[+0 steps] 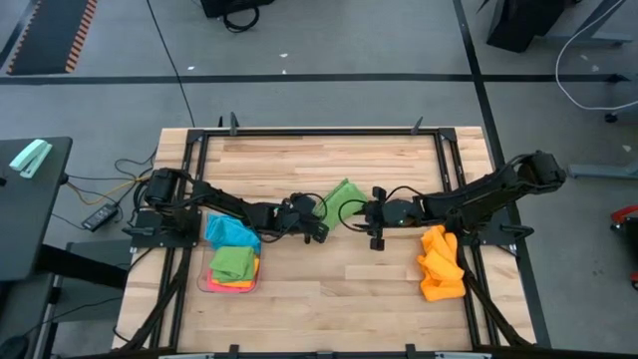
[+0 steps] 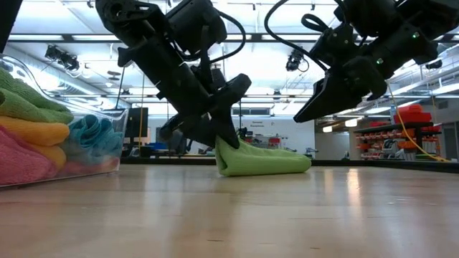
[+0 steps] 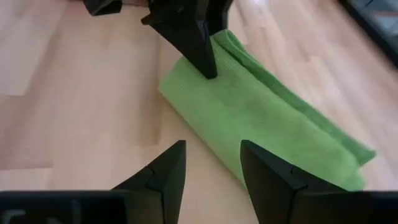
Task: Fold microfiber towels
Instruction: Fold the green microfiber cloth
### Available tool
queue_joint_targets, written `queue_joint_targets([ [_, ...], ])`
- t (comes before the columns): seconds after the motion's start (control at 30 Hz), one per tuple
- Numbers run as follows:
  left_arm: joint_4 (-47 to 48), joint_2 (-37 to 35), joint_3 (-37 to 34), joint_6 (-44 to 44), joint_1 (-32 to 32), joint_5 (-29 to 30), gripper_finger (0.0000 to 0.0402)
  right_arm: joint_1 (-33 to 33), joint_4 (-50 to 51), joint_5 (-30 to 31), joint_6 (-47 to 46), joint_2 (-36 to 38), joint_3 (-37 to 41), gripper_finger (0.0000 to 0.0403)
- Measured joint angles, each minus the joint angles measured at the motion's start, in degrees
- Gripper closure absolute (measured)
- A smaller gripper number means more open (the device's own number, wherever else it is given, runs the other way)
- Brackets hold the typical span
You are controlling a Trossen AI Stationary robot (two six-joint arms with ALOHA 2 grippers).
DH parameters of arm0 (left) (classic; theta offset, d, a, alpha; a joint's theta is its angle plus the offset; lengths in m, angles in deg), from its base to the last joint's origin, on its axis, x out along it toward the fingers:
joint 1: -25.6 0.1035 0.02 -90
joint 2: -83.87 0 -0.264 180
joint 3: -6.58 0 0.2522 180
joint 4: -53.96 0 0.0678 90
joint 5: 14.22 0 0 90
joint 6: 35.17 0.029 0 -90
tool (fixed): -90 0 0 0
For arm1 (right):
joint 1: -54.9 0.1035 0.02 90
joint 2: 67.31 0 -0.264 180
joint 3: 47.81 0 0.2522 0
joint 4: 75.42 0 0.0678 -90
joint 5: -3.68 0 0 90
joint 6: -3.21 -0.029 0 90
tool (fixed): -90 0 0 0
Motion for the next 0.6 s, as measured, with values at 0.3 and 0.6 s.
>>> queue_joint_targets([
  [0.3, 0.0, 0.0, 0.0, 18.7, 0.1, -10.3, 0.0211, 0.2, 1.0, -6.4, -6.4, 0.0, 0.0, 0.0242],
  [0.6, -0.6, 0.0, 0.0, 19.0, 0.4, -25.6, 0.0184, 3.5, 1.2, -6.6, -8.7, 0.0, 0.0, 0.0242],
])
